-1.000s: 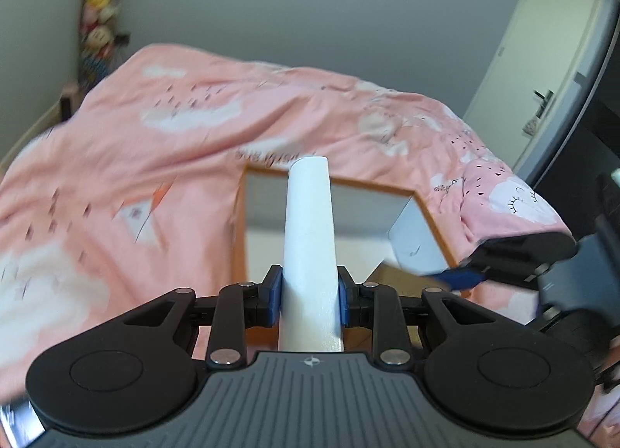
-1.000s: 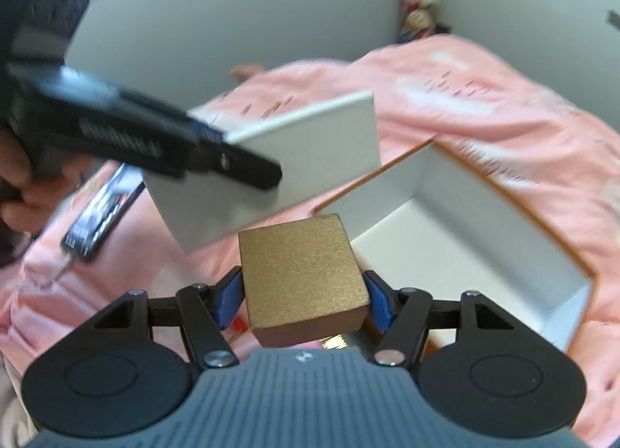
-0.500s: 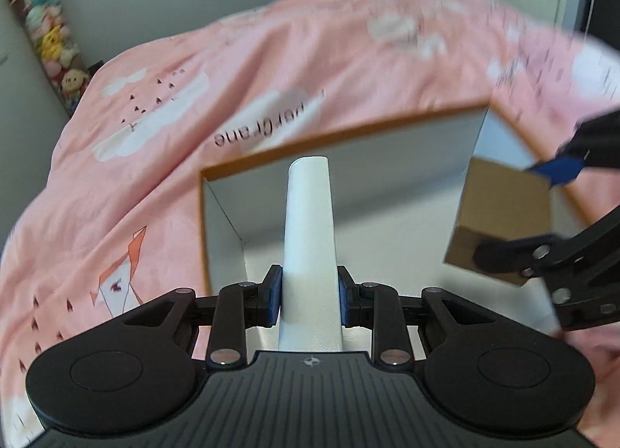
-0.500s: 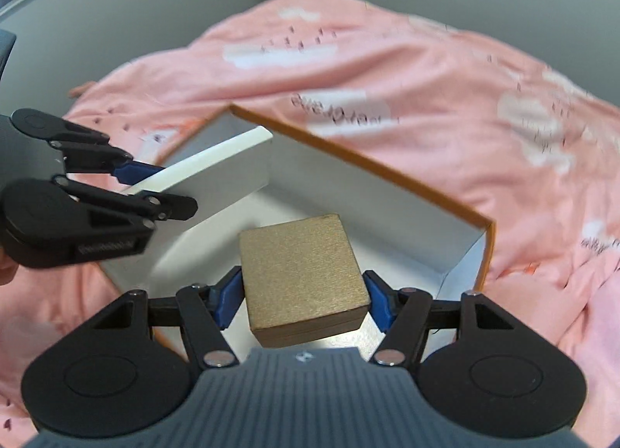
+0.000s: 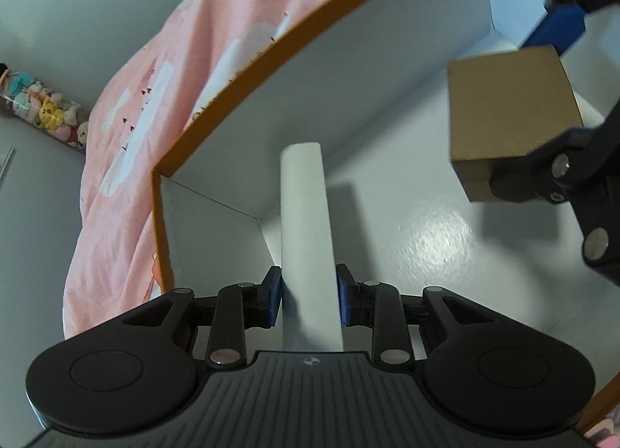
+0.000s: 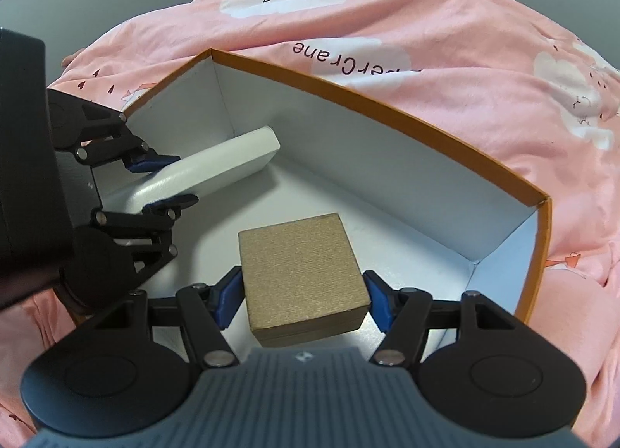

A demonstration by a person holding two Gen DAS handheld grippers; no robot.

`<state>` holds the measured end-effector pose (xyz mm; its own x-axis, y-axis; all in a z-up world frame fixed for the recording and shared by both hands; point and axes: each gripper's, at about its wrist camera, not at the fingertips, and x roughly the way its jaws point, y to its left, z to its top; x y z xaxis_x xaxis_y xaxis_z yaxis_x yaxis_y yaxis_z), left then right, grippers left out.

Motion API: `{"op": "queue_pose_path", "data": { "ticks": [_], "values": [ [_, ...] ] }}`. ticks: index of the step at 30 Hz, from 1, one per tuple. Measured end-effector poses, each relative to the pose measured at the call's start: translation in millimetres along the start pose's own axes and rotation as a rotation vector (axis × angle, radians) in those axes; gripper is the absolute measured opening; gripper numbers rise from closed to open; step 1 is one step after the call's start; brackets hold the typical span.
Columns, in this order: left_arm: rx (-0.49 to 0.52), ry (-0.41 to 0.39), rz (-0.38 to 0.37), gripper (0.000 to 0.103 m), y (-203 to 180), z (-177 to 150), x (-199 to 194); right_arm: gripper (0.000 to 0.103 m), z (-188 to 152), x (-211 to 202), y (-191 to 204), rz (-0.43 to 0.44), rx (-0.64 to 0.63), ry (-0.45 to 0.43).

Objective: Organize objects
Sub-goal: 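Carry the white box and gold cube into the orange shoebox with both grippers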

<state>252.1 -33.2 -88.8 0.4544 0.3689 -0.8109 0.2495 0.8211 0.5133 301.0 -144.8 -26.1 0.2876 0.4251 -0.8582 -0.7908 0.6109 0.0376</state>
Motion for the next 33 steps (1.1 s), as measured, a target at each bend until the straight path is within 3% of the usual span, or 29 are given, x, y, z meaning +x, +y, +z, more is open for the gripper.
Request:
{"op": "queue_pose_path", "data": {
  "ticks": [3, 8, 11, 17, 22, 26, 30, 33],
  "values": [
    [-0.005, 0.054, -0.087, 0.035, 0, 1, 4, 0.067, 0, -1, -1, 0.0, -0.007, -0.002],
    [-0.003, 0.037, -0.133, 0.045, -3, -4, -4, 0.067, -1, 1, 0, -0.01, -0.014, 0.015],
    [-0.057, 0.011, -0.237, 0.057, 5, -6, -14, 0.067, -3, 4, -1, -0.019, -0.019, 0.026],
    [-0.16, 0.013, -0.428, 0.058, 24, -14, -23, 0.067, -3, 8, -4, -0.033, -0.017, 0.049],
    [-0.158, -0.03, -0.388, 0.058, 32, -17, -28, 0.067, -1, 15, -5, -0.063, -0.025, 0.068],
    [-0.137, -0.077, -0.434, 0.059, 38, -6, -23, 0.067, 5, 21, -4, -0.093, -0.042, 0.077],
    [-0.057, -0.092, -0.421, 0.065, 28, -2, -15, 0.067, 11, 25, -8, -0.132, -0.068, 0.106],
    [-0.033, -0.076, -0.422, 0.065, 21, 2, -7, 0.067, 13, 28, -17, -0.109, -0.052, 0.129]
  ]
}}
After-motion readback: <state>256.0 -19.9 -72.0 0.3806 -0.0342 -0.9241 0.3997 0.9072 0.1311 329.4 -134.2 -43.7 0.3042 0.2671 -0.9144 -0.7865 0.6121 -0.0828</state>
